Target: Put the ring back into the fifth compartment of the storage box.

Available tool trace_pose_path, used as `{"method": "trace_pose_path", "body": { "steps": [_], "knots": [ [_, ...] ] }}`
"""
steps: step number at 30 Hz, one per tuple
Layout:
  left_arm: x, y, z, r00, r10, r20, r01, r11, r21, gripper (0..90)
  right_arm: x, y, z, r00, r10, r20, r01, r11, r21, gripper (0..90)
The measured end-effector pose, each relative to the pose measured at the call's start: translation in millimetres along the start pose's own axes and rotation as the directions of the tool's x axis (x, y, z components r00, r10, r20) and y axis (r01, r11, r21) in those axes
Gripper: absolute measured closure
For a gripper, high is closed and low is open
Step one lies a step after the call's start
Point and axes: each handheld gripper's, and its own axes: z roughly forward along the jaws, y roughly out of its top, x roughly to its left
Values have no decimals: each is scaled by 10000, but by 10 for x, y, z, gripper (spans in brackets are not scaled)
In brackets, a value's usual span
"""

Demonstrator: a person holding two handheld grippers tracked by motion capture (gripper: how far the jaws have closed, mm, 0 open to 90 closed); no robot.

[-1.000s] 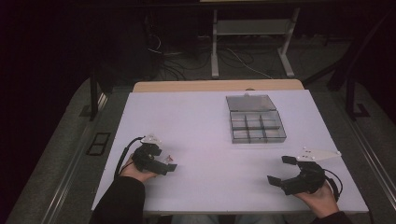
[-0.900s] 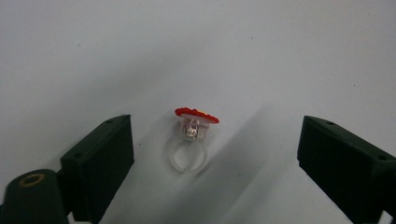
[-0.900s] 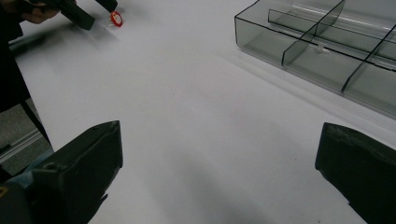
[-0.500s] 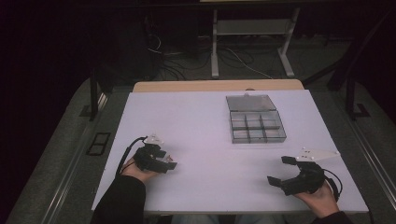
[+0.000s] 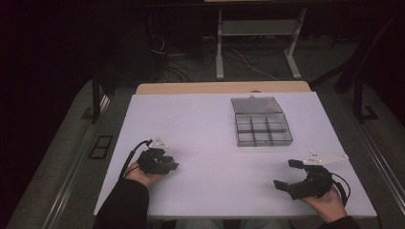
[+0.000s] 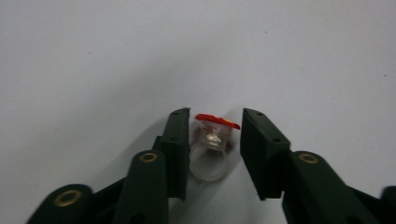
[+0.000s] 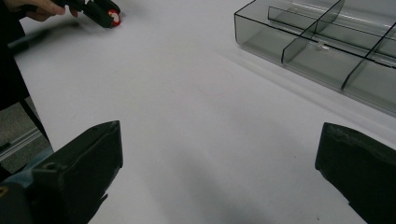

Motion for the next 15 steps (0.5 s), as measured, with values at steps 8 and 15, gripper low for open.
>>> {"method": "trace_pose_path", "body": {
  "steps": [8, 15],
  "knots": [
    [25, -7, -4, 9996, -231, 170, 232, 9997, -22, 690, -3, -4, -6, 10000, -9, 23, 9, 10000, 2, 3],
    [25, 11, -67, 9995, -241, 227, 245, 9995, -177, 693, -8, -4, -9, 10000, 25, 43, -25, 10000, 5, 3]
  ]
}}
